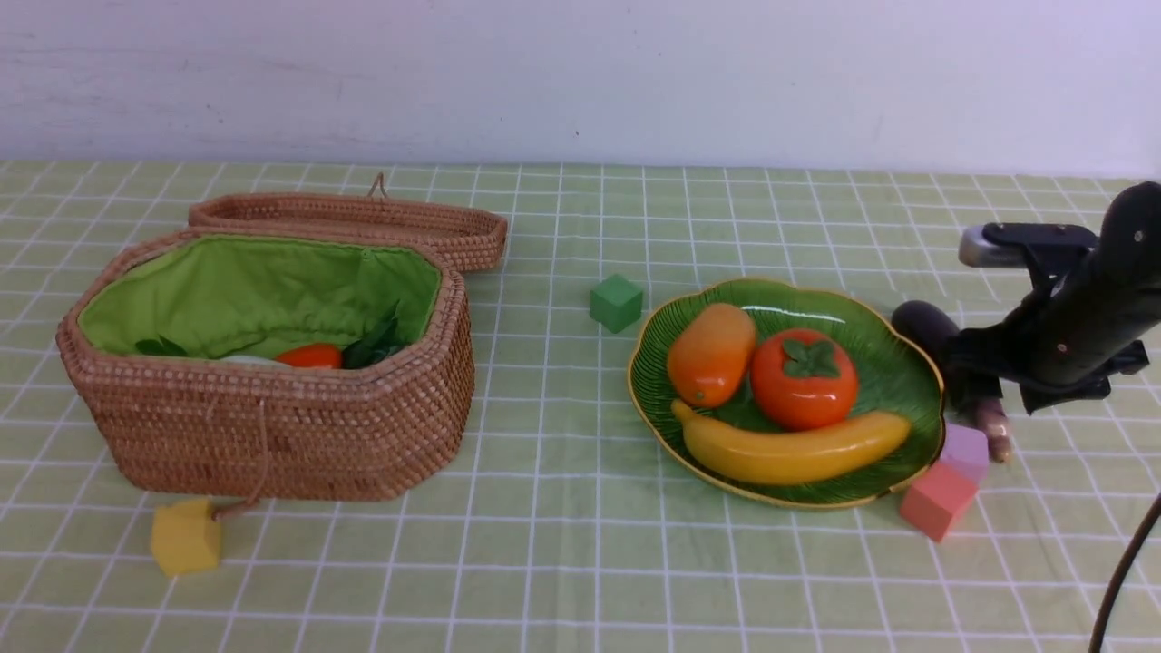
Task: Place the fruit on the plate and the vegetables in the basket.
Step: Grab an eggplant with your right arm and place it in the basket on the left.
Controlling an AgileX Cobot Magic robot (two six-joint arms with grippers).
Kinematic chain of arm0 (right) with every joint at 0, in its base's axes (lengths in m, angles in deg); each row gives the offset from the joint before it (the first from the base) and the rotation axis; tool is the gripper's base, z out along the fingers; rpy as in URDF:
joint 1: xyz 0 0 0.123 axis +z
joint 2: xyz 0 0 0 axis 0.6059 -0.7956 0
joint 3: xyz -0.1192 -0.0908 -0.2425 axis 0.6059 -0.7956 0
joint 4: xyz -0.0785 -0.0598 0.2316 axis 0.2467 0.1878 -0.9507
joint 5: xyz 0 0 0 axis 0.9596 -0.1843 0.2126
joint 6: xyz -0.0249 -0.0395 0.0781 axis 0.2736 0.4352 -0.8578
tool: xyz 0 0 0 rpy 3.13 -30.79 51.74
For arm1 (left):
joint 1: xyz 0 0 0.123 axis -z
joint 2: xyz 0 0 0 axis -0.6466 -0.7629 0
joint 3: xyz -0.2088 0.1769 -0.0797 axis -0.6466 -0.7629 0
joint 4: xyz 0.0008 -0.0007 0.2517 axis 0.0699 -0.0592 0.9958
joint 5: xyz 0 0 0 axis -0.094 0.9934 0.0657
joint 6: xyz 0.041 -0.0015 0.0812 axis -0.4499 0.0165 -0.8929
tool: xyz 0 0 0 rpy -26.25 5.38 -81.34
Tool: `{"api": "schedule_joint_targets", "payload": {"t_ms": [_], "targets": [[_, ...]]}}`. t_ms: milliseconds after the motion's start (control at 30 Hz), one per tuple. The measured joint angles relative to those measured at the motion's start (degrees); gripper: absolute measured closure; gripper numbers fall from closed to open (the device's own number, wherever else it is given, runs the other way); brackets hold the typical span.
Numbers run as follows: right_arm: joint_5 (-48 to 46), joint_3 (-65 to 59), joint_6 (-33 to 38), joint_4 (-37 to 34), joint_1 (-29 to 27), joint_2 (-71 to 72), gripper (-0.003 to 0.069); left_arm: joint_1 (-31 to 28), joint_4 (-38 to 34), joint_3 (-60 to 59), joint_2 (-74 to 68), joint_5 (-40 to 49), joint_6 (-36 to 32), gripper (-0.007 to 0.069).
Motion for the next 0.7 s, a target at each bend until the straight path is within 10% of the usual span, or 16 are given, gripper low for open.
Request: {"api": "schedule_joint_targets", "payload": {"t_ms": [300, 700], "targets": [[1.9, 0.2, 0.2, 0.3, 0.0, -2.9, 0.0368, 0.0, 0.0, 0.0, 0.0, 0.1, 0.2, 0.0634], [-1.9, -0.2, 0.2, -0.6, 0.6, 8.5, 0.0372, 0.0, 4.9, 0.0, 0.0, 3.9, 5.3, 0.0634]]}}
